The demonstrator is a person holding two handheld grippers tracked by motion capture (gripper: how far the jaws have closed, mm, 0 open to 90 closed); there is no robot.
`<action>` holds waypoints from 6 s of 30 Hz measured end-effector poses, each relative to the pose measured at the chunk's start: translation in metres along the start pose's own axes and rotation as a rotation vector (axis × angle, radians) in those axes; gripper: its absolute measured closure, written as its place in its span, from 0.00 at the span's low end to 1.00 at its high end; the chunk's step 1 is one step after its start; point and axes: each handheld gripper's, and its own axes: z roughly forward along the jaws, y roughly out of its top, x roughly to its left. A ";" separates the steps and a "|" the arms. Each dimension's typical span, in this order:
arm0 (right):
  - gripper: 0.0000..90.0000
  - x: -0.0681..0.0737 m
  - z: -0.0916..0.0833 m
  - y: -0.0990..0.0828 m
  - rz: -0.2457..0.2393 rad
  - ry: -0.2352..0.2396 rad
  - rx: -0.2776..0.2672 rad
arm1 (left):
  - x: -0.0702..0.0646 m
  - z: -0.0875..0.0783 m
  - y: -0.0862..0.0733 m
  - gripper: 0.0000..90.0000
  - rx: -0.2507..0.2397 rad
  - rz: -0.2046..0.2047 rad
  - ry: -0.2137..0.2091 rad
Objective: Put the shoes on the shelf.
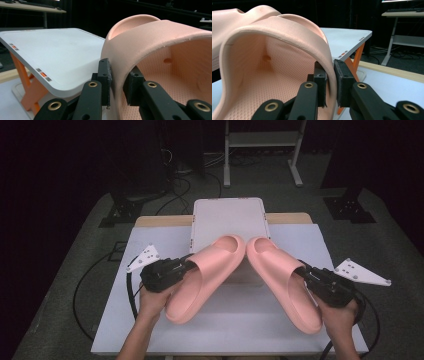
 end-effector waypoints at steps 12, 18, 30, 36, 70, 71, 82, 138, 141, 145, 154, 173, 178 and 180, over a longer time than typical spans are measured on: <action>0.89 -0.005 0.024 0.008 0.016 0.001 -0.004 | 0.018 0.005 0.011 0.86 -0.004 -0.007 0.041; 0.89 -0.004 0.041 0.018 0.006 0.000 0.004 | 0.027 0.006 0.016 0.86 -0.001 -0.013 0.068; 0.89 -0.010 0.060 0.030 0.007 -0.014 0.012 | 0.044 0.010 0.025 0.86 0.004 -0.023 0.108; 0.89 -0.014 0.066 0.034 0.012 -0.021 0.016 | 0.050 0.017 0.030 0.86 0.013 -0.023 0.121; 0.89 -0.031 0.111 0.060 0.006 -0.074 0.060 | 0.081 0.045 0.046 0.86 0.080 -0.043 0.212; 0.89 -0.031 0.112 0.061 0.009 -0.075 0.063 | 0.081 0.045 0.046 0.86 0.080 -0.043 0.212; 0.89 -0.038 0.125 0.066 0.026 -0.096 0.078 | 0.091 0.055 0.055 0.86 0.089 -0.073 0.230; 0.86 -0.048 0.158 0.079 0.036 -0.184 0.162 | 0.103 0.089 0.069 0.83 0.130 -0.154 0.343; 0.85 -0.046 0.158 0.080 0.034 -0.187 0.163 | 0.103 0.090 0.070 0.82 0.130 -0.162 0.345; 0.85 -0.046 0.158 0.083 0.043 -0.182 0.162 | 0.101 0.090 0.073 0.79 0.111 -0.179 0.343; 0.83 -0.044 0.158 0.084 0.050 -0.181 0.155 | 0.098 0.093 0.074 0.76 0.092 -0.190 0.353; 0.79 -0.038 0.163 0.089 0.073 -0.178 0.133 | 0.090 0.105 0.075 0.71 0.093 -0.205 0.337; 0.78 -0.038 0.167 0.088 0.090 -0.181 0.122 | 0.089 0.107 0.074 0.71 0.104 -0.204 0.336; 0.78 -0.038 0.168 0.088 0.091 -0.182 0.121 | 0.088 0.108 0.074 0.70 0.106 -0.202 0.336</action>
